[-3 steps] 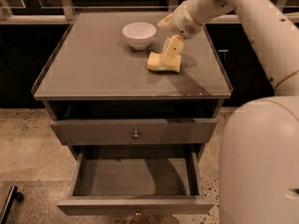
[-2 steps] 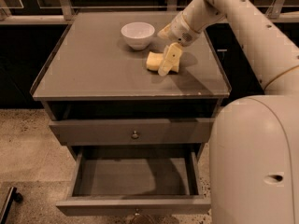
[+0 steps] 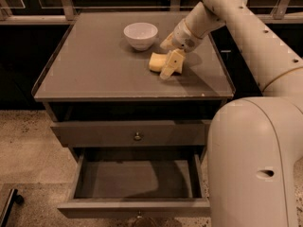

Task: Place sponge into middle drawer

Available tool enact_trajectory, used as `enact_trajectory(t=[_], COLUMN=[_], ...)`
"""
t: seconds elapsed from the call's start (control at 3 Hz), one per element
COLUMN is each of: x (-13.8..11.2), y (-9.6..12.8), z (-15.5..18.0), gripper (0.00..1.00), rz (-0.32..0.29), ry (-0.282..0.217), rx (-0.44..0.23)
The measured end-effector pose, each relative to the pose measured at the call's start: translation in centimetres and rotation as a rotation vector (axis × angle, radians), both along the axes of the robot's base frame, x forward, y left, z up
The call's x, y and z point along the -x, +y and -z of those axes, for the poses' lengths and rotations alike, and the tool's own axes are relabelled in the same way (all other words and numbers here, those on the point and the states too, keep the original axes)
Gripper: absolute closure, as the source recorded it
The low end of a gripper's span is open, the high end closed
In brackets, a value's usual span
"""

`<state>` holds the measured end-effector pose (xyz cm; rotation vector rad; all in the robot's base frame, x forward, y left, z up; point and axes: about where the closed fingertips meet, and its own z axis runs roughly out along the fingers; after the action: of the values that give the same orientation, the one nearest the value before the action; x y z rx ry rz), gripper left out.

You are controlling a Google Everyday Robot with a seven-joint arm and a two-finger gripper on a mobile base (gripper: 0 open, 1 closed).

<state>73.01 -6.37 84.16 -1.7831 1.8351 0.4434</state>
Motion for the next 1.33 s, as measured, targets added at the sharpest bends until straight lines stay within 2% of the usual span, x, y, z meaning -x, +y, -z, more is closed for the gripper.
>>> enact_trajectory(t=[1.0,1.33], x=[0.0,0.0], y=[0.01,0.01], z=[0.01,0.01], gripper=[0.88,1.0], rz=[0.0,0.0], ry=[0.0,0.0], rx=[0.0,0.0])
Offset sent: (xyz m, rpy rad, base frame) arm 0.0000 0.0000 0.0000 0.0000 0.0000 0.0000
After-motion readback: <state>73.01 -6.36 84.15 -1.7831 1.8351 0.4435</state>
